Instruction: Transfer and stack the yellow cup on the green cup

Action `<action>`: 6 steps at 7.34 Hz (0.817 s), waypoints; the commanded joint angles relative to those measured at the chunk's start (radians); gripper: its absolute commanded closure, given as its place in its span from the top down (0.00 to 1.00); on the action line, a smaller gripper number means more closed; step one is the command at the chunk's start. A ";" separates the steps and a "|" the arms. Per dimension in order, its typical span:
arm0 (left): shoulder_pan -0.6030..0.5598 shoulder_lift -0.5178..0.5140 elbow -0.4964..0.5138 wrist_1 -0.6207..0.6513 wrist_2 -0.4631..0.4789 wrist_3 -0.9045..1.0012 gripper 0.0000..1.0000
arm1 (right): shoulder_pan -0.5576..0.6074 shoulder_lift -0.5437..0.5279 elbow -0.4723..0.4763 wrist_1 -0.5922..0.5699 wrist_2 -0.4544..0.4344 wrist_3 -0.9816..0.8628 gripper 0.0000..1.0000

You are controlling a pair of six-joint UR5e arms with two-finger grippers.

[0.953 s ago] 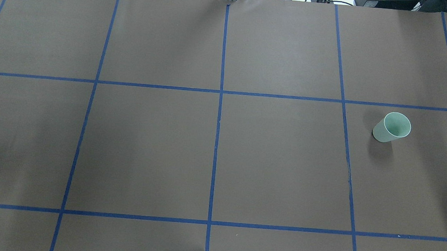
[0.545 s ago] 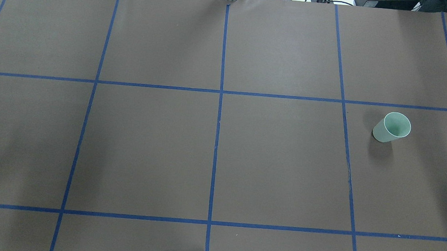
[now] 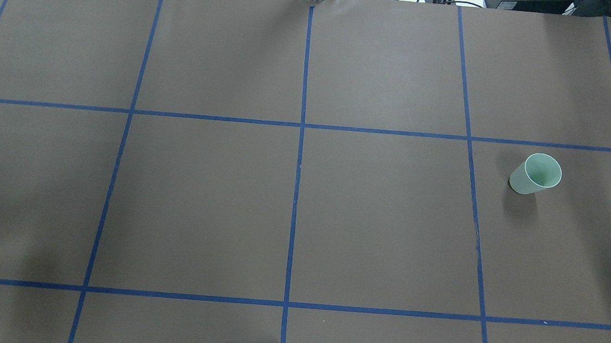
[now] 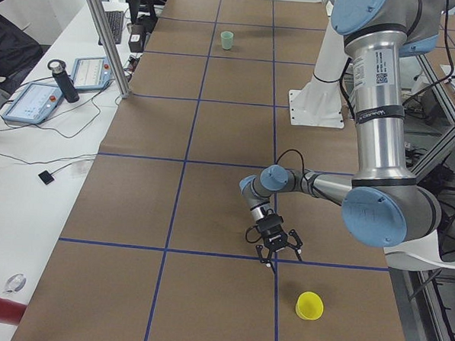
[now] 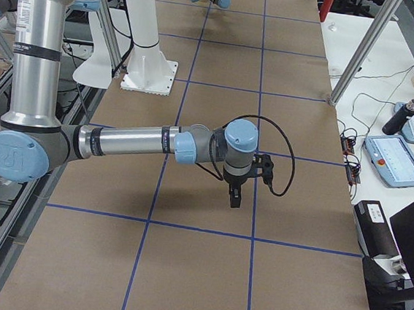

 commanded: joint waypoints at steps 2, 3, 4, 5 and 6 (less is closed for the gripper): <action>0.000 0.001 0.082 -0.006 -0.003 -0.008 1.00 | 0.000 -0.001 -0.001 0.000 0.000 -0.001 1.00; 0.000 0.004 0.100 -0.012 -0.003 -0.008 1.00 | 0.000 -0.001 -0.001 0.000 0.000 -0.001 1.00; -0.001 0.006 0.119 -0.014 -0.003 -0.009 1.00 | 0.000 -0.001 -0.001 0.000 0.000 0.000 1.00; -0.001 0.010 0.139 -0.035 -0.003 -0.009 1.00 | 0.000 -0.001 -0.001 0.000 0.000 0.000 1.00; 0.000 0.009 0.148 -0.035 -0.003 -0.009 1.00 | 0.000 -0.001 -0.001 0.000 0.000 -0.001 1.00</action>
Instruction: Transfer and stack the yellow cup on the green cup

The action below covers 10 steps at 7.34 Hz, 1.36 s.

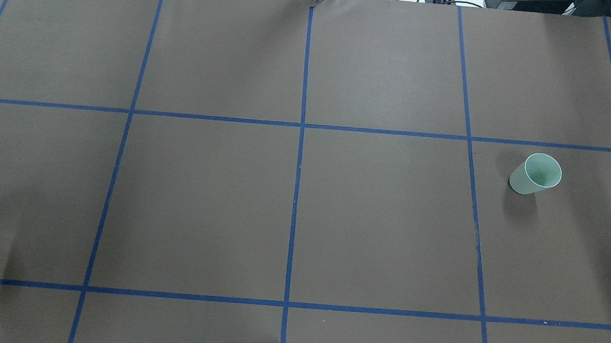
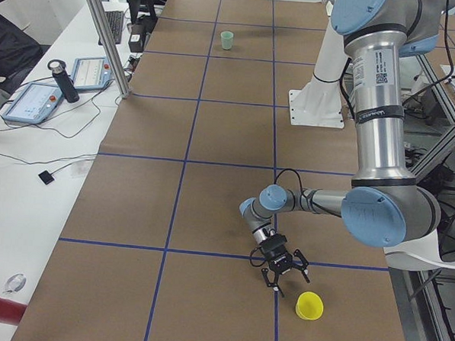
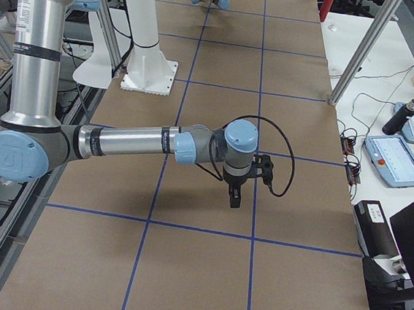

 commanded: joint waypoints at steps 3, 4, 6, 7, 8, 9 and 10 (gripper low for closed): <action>0.001 0.001 0.076 -0.043 -0.026 0.000 1.00 | 0.000 -0.003 -0.002 0.000 0.000 0.000 1.00; 0.001 0.001 0.076 -0.052 -0.028 -0.002 1.00 | 0.000 -0.002 -0.002 0.000 0.000 0.000 1.00; 0.001 0.001 0.079 -0.065 -0.041 -0.002 1.00 | 0.000 0.000 0.000 0.000 0.000 0.000 1.00; 0.001 0.001 0.091 -0.071 -0.057 -0.003 1.00 | 0.000 0.000 0.000 0.000 0.000 -0.001 1.00; 0.001 0.001 0.103 -0.080 -0.057 -0.019 1.00 | 0.000 0.000 0.000 0.000 0.000 0.000 1.00; 0.001 0.001 0.116 -0.098 -0.060 -0.023 1.00 | 0.000 0.000 0.000 0.000 0.000 -0.001 1.00; 0.001 0.002 0.128 -0.100 -0.078 -0.023 1.00 | 0.000 0.000 0.000 0.000 0.000 -0.001 1.00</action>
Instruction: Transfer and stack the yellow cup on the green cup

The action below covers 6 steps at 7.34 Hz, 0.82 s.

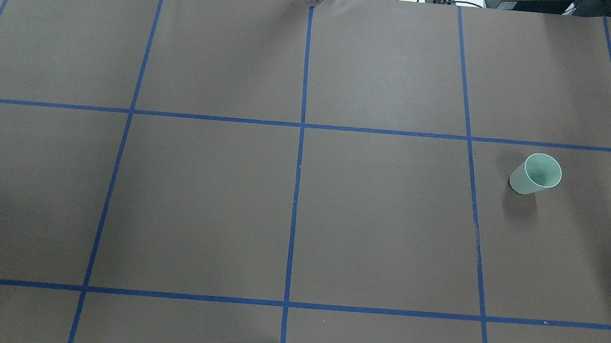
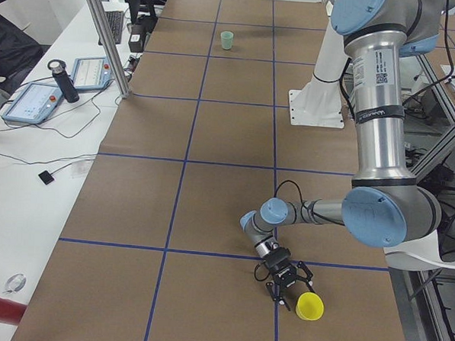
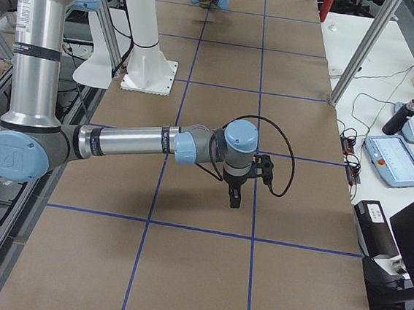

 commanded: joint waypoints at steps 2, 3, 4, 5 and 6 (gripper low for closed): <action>0.002 0.001 0.025 -0.022 -0.036 -0.005 1.00 | 0.000 0.000 0.000 0.000 0.000 0.000 1.00; 0.002 0.001 0.028 -0.022 -0.041 -0.005 1.00 | 0.000 0.000 0.002 0.000 0.000 -0.002 1.00; 0.002 0.001 0.042 -0.022 -0.055 -0.005 1.00 | 0.000 0.000 0.000 0.000 0.000 -0.002 1.00; 0.002 0.001 0.051 -0.022 -0.067 -0.005 1.00 | 0.000 0.000 0.000 0.000 0.000 -0.003 1.00; 0.002 0.001 0.059 -0.022 -0.072 -0.005 1.00 | 0.000 0.000 0.000 0.000 0.000 -0.003 1.00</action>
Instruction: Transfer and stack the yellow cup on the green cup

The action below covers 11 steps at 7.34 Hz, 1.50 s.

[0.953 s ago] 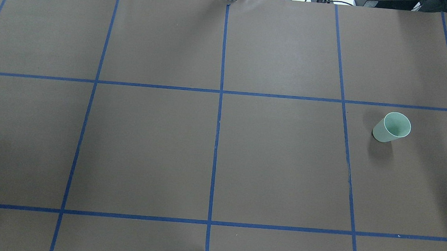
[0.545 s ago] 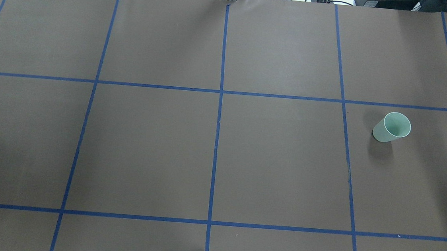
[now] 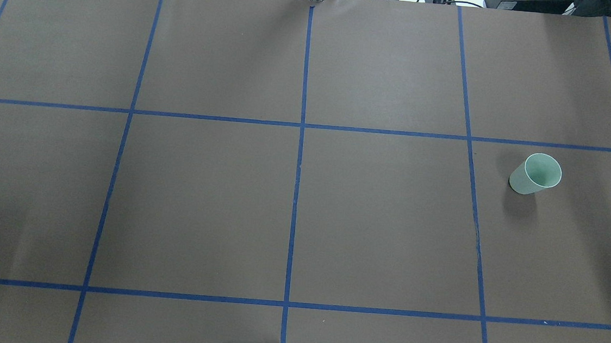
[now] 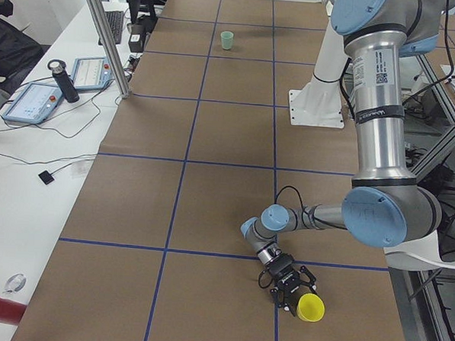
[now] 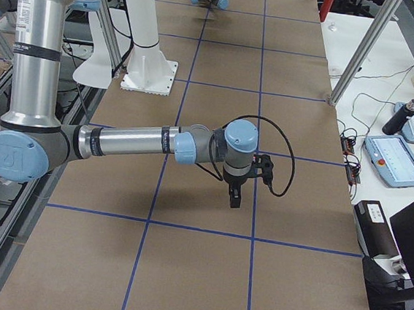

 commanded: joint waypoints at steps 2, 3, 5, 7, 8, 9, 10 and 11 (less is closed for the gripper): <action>0.000 0.002 0.022 0.000 -0.020 0.000 1.00 | 0.000 -0.002 0.000 0.000 0.000 -0.002 1.00; 0.000 0.002 0.024 0.000 -0.020 -0.002 0.95 | 0.000 -0.005 0.000 0.002 0.000 -0.004 1.00; 0.002 0.002 0.022 0.007 -0.013 -0.038 0.63 | 0.000 -0.009 0.000 0.002 0.000 -0.007 1.00; 0.000 0.024 0.015 0.011 -0.012 -0.031 0.40 | 0.000 -0.009 0.004 0.000 0.002 -0.007 1.00; -0.002 0.050 -0.002 0.008 -0.009 -0.019 0.37 | 0.000 -0.009 0.006 0.000 0.002 -0.007 1.00; -0.002 0.079 -0.049 0.009 -0.007 0.023 0.34 | 0.000 -0.009 0.007 0.000 0.002 -0.007 1.00; -0.006 0.090 -0.076 0.011 -0.001 0.056 0.32 | 0.000 -0.009 0.009 0.000 0.002 -0.007 1.00; -0.021 0.107 -0.111 0.011 0.055 0.113 0.32 | 0.000 -0.009 0.010 0.000 0.003 -0.005 1.00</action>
